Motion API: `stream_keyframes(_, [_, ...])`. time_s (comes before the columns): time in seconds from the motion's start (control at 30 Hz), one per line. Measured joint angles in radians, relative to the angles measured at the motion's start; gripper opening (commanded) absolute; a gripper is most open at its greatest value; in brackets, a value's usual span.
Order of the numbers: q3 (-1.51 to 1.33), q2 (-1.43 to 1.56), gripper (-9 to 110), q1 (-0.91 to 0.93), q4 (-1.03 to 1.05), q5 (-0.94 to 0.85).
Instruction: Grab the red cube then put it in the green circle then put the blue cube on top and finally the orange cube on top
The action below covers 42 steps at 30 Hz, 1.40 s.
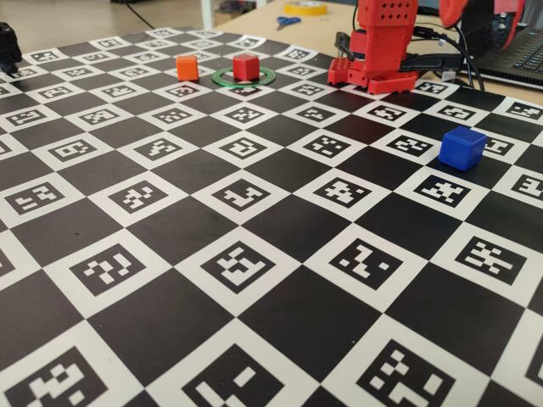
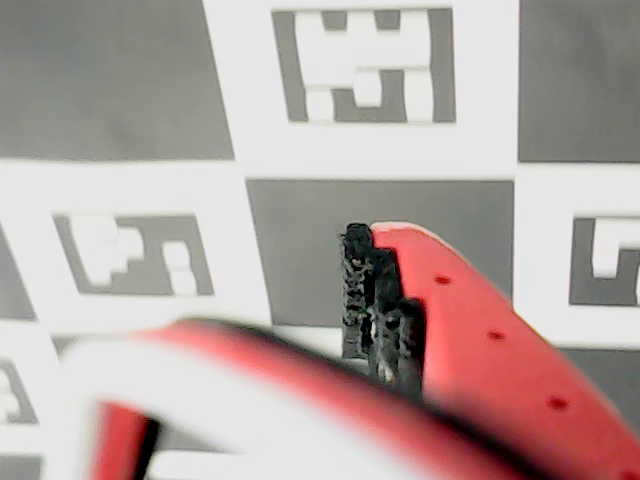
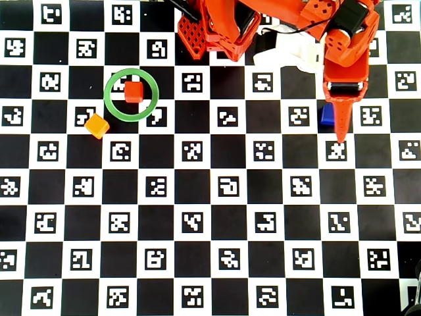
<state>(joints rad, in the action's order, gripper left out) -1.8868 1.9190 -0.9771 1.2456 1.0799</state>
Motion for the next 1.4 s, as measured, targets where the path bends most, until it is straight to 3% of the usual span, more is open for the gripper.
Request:
stream_keyframes(0.77, [0.002,-0.353,53,-0.012,-0.071,0.049])
stream_keyframes(1.4, [-0.017,-0.443,52,-0.012,-0.215,0.049])
